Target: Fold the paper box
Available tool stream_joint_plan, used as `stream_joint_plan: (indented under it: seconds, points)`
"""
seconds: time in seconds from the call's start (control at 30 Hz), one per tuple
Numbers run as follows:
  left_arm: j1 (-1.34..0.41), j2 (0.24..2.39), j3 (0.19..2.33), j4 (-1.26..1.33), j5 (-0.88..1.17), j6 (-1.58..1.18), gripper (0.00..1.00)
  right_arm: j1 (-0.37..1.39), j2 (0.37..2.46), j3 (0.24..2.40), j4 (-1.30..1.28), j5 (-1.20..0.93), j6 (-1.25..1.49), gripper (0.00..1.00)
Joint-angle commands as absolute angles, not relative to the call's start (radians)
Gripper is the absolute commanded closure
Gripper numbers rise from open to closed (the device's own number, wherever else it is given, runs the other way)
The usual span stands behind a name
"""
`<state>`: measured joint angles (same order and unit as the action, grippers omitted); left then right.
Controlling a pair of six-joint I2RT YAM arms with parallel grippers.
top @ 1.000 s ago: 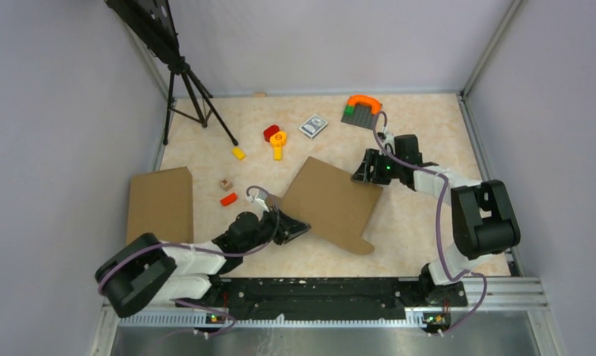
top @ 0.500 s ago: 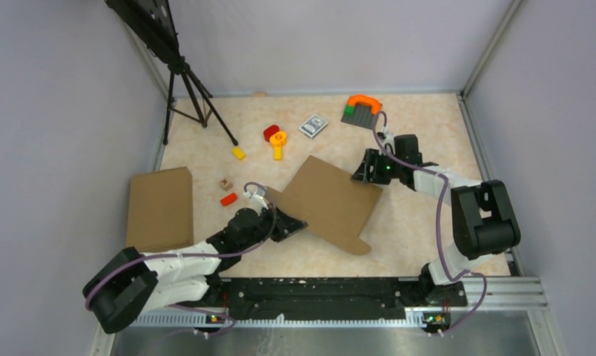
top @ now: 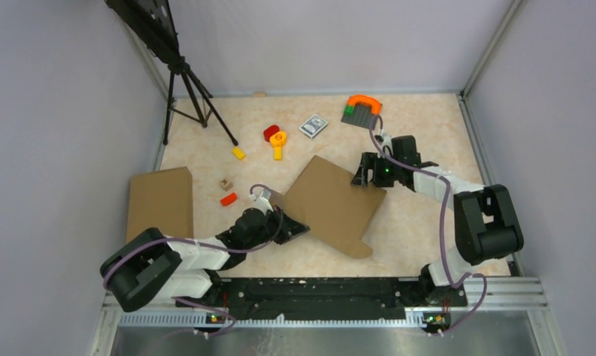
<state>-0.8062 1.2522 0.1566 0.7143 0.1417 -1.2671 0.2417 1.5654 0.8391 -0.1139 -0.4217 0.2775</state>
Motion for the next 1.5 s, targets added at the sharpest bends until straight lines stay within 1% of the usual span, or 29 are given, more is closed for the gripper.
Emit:
stream_joint_plan:
  seconds: [0.0,0.03,0.13,0.23,0.3,0.33,0.37,0.43,0.47,0.53,0.6,0.67,0.8,0.93,1.1,1.2,1.4,1.43,1.47]
  points:
    - [-0.814,1.221,0.176,0.612,0.136,-1.176,1.0,0.254,1.558,0.839,-0.159,-0.405,0.244,0.31]
    - [-0.817,1.216,0.192,0.576,0.132,-1.161,1.0,0.254,1.574,0.836,-0.159,-0.42,0.246,0.34]
    - [-0.817,1.221,0.216,0.529,0.136,-1.135,0.97,0.253,1.599,0.802,-0.102,-0.481,0.276,0.35]
    - [-0.818,1.182,0.207,0.487,0.109,-1.133,0.89,0.242,1.617,0.778,-0.069,-0.507,0.306,0.37]
    - [-0.818,1.124,0.19,0.437,0.066,-1.137,0.79,0.22,1.64,0.778,-0.056,-0.555,0.323,0.43]
    - [-0.818,1.095,0.182,0.41,0.054,-1.139,0.72,0.206,1.649,0.777,-0.047,-0.573,0.333,0.45]
    - [-0.818,1.07,0.177,0.387,0.047,-1.141,0.64,0.194,1.654,0.772,-0.033,-0.597,0.341,0.46]
    - [-0.817,1.035,0.167,0.375,0.053,-1.142,0.52,0.18,1.664,0.765,-0.007,-0.63,0.357,0.47]
    - [-0.817,1.03,0.163,0.379,0.059,-1.144,0.44,0.173,1.673,0.766,-0.008,-0.637,0.363,0.48]
    - [-0.818,1.032,0.163,0.397,0.07,-1.147,0.34,0.16,1.704,0.776,0.027,-0.668,0.38,0.5]
    - [-0.817,1.044,0.159,0.432,0.083,-1.149,0.29,0.135,1.742,0.78,0.074,-0.735,0.407,0.53]
    - [-0.819,1.056,0.153,0.477,0.1,-1.149,0.26,0.104,1.772,0.778,0.124,-0.802,0.444,0.55]
    - [-0.818,1.072,0.134,0.546,0.114,-1.137,0.25,0.082,1.822,0.808,0.128,-0.838,0.456,0.61]
    - [-0.817,1.096,0.123,0.614,0.124,-1.137,0.24,0.069,1.858,0.817,0.174,-0.876,0.494,0.63]
    - [-0.817,1.12,0.139,0.637,0.128,-1.121,0.24,0.033,1.9,0.832,0.194,-0.904,0.511,0.65]
    - [-0.817,1.137,0.14,0.67,0.13,-1.112,0.22,0.009,1.911,0.836,0.194,-0.899,0.51,0.68]
    - [-0.818,1.197,0.186,0.78,0.161,-1.085,0.16,0.005,1.939,0.851,0.186,-0.894,0.502,0.68]
    - [-0.82,1.208,0.186,0.808,0.151,-1.091,0.14,0.004,1.942,0.853,0.19,-0.896,0.506,0.68]
    - [-0.823,1.217,0.179,0.865,0.139,-1.094,0.08,0.004,1.944,0.854,0.192,-0.897,0.508,0.68]
